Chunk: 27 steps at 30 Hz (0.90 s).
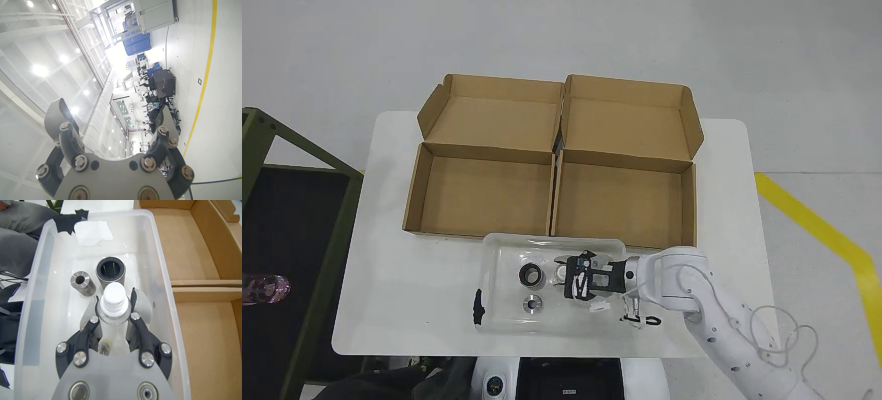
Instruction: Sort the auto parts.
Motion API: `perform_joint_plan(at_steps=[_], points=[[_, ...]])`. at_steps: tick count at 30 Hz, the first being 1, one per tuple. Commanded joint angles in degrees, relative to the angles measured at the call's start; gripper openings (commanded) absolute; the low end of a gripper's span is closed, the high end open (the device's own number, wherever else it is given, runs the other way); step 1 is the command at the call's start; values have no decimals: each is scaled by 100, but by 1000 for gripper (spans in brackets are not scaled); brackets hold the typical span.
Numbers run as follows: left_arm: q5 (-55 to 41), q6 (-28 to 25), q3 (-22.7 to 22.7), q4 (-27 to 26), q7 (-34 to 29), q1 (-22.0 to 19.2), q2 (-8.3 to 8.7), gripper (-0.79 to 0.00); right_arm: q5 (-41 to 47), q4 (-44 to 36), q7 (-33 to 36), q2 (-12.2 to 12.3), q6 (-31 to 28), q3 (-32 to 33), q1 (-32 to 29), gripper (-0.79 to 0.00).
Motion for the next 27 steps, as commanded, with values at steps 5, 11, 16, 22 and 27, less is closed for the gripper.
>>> perform_joint_plan(at_steps=[5,11,16,22,27], points=[[0,0,0,0,0,0,0,0,135,-362,-156,41,-96,106,-40,-785],[0,0,0,0,0,0,0,0,176,-741,-433,96,-151,296,-150,-785],[0,0,0,0,0,0,0,0,166,-1020,-765,140,-134,513,-255,-785],[0,0,0,0,0,0,0,0,108,-1132,-1280,178,-14,798,-323,-785],[0,0,0,0,0,0,0,0,57,-1059,-1712,195,137,997,-344,-785]])
